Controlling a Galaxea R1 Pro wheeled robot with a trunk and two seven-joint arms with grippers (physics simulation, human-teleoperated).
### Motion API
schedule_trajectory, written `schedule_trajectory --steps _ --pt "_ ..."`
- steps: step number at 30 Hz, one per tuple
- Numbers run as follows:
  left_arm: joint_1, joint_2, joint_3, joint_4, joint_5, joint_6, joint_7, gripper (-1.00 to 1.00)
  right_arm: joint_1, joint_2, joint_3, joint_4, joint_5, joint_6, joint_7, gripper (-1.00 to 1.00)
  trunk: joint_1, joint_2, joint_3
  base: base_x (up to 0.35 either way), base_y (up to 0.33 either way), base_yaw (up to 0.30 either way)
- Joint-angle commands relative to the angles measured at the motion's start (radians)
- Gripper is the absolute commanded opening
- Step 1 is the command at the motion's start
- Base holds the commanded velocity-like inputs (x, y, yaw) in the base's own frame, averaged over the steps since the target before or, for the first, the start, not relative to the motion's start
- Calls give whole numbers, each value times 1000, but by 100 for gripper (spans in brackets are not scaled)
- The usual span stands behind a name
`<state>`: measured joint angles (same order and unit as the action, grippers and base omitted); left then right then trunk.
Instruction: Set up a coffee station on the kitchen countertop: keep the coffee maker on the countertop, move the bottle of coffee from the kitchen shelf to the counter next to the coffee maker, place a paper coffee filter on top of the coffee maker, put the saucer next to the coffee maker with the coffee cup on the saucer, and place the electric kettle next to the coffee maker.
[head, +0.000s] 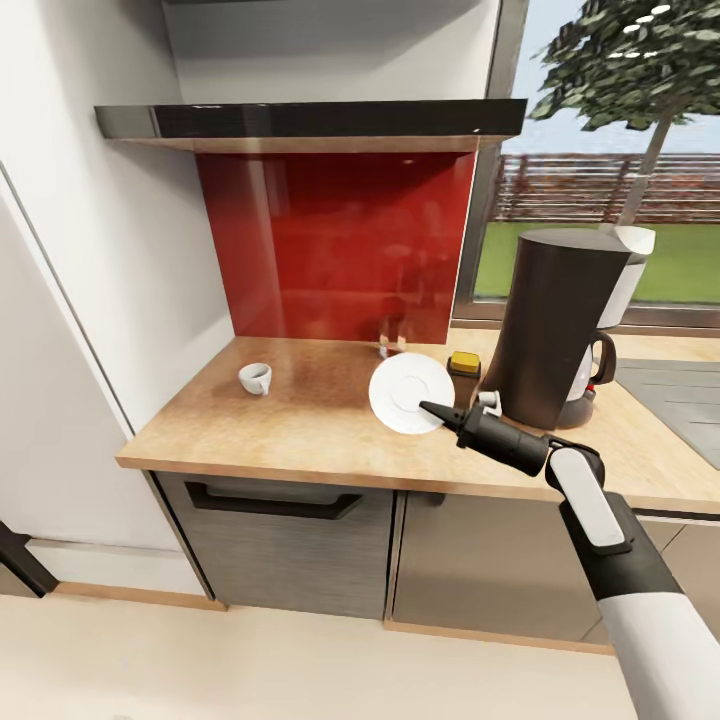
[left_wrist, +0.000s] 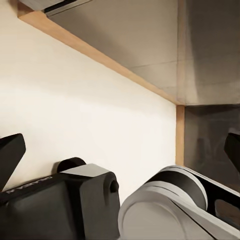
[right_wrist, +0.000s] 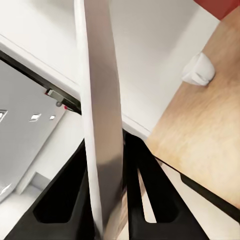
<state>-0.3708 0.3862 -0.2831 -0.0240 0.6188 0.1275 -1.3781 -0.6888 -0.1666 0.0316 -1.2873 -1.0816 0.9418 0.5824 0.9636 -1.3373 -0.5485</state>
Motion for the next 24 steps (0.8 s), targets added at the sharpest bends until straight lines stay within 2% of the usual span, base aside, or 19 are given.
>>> schedule_trajectory --steps 1,15,24 --pt "0 0 -8 -1 9 11 -3 100 -1 -1 1 1 -1 3 7 -100 0 -1 -1 0 0 -43" --pt "6 0 -8 -1 9 11 -2 100 1 0 1 3 -1 3 5 -100 0 -1 -1 0 -2 -113" --pt "6 0 -8 -1 9 11 -2 100 2 1 1 21 -1 2 5 -100 0 -1 -1 0 -151 -22"
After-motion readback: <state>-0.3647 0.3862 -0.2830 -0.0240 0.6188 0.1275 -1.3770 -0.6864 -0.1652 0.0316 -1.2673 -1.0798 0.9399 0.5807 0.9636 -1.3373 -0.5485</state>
